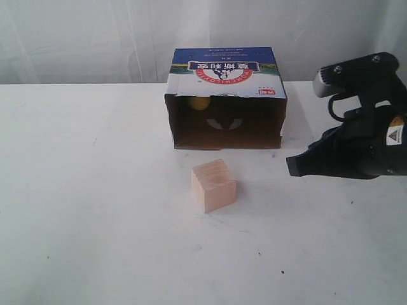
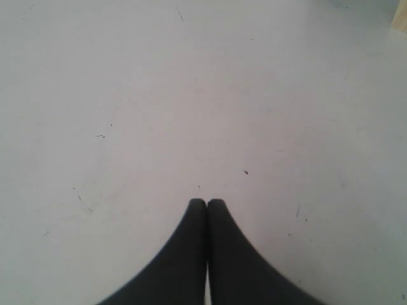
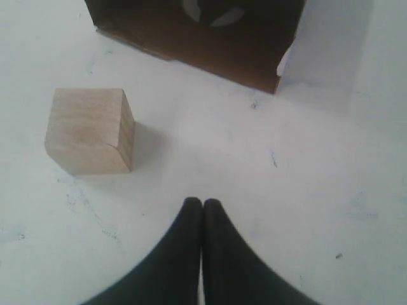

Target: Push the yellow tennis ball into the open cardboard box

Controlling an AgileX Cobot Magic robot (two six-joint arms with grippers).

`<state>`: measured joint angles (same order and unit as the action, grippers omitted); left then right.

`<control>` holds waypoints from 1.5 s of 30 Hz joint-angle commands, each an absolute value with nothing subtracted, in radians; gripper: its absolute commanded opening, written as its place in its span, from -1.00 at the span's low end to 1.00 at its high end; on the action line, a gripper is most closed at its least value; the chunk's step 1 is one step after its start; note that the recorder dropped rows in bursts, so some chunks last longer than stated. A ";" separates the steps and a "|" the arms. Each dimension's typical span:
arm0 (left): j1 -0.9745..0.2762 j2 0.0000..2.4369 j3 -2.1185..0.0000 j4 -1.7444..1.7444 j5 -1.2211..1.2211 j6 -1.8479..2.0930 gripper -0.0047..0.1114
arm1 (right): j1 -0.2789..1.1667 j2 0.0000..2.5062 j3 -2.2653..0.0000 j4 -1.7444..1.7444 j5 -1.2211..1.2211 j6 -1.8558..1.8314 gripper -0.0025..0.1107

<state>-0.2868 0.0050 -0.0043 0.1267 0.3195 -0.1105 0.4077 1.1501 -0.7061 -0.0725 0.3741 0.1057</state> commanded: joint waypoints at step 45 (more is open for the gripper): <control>-0.292 0.000 0.000 0.127 0.337 -0.108 -0.92 | 0.346 0.070 0.000 0.000 0.161 0.110 -0.96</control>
<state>-0.2868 0.0050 -0.0043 0.1267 0.3195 -0.1105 0.3502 0.1092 -0.0051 0.0000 0.1236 0.1101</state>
